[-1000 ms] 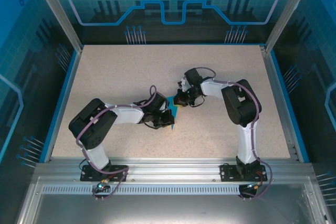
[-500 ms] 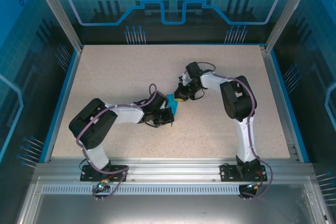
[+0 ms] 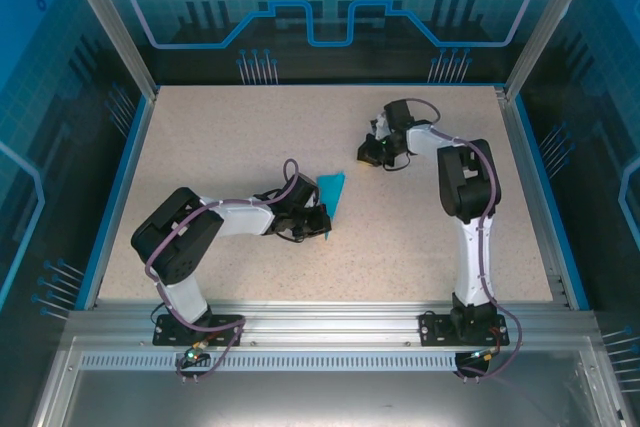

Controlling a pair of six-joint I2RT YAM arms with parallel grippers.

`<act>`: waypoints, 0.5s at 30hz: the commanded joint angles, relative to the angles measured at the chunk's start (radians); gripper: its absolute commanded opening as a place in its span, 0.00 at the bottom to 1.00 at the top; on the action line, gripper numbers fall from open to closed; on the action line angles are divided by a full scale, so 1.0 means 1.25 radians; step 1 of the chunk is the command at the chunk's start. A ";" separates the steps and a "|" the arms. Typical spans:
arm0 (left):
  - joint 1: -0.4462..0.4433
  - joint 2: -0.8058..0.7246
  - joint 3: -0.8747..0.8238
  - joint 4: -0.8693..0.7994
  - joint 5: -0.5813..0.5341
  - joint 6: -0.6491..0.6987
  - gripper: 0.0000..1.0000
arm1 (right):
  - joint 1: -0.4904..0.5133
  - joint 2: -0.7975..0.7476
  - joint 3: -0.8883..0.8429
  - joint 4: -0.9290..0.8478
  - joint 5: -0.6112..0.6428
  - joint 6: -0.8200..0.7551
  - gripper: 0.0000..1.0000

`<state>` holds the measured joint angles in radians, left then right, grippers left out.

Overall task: Fold a paper plane with a square sheet of paper (fold left side to right side)
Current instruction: Fold the wing for the fifth time at the center of the table.

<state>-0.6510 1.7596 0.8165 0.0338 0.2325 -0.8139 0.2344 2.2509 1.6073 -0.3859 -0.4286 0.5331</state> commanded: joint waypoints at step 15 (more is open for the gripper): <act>-0.010 0.023 -0.032 -0.212 -0.004 0.010 0.00 | 0.100 -0.222 -0.242 0.128 -0.048 0.045 0.13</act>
<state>-0.6510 1.7523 0.8230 -0.0029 0.2401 -0.8135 0.3630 1.9720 1.3155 -0.2497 -0.4789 0.5762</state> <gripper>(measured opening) 0.058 0.124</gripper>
